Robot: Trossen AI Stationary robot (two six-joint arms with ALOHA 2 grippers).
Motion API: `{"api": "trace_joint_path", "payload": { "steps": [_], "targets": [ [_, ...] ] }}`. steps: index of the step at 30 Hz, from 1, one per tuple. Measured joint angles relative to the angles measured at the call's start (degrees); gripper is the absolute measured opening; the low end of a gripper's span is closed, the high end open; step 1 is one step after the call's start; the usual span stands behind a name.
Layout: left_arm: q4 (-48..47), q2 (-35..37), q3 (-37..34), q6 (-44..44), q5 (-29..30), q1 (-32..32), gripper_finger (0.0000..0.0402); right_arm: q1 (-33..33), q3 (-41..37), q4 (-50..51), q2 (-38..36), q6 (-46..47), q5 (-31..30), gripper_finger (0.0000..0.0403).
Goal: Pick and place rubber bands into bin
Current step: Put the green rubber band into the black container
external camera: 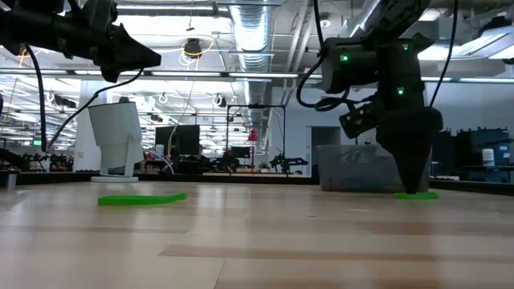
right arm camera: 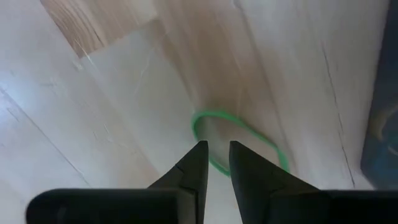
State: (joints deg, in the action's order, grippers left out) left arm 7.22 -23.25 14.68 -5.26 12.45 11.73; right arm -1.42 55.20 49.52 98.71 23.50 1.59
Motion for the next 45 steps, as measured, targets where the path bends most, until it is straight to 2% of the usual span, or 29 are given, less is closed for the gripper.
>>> {"api": "trace_joint_path", "payload": {
  "steps": [20, 26, 32, 39, 45],
  "targets": [
    [-0.01, -0.01, 0.0, 0.07, 0.02, 0.0, 0.0055, -0.14, 0.04, 0.11, -0.17, -1.48, 1.49, 0.0095],
    [-0.02, -0.02, 0.0, 0.09, 0.02, 0.0, 0.0055, -0.15, 0.02, 0.23, -0.13, -1.52, -1.27, 0.0095],
    [-0.02, -0.02, 0.0, 0.09, 0.24, -0.01, 0.0055, -0.08, 0.27, 1.8, -0.12, -1.33, -1.5, 0.0095],
    [-0.02, 0.0, 0.0, 0.09, 0.28, -0.02, 0.0055, -2.08, 6.22, 10.67, -0.11, 4.68, -6.3, 0.0095],
    [-0.02, -0.02, 0.0, 0.09, 0.26, 0.0, 0.0055, -5.42, 7.68, 9.63, -0.11, 12.07, -6.02, 0.0095]
  ]
}}
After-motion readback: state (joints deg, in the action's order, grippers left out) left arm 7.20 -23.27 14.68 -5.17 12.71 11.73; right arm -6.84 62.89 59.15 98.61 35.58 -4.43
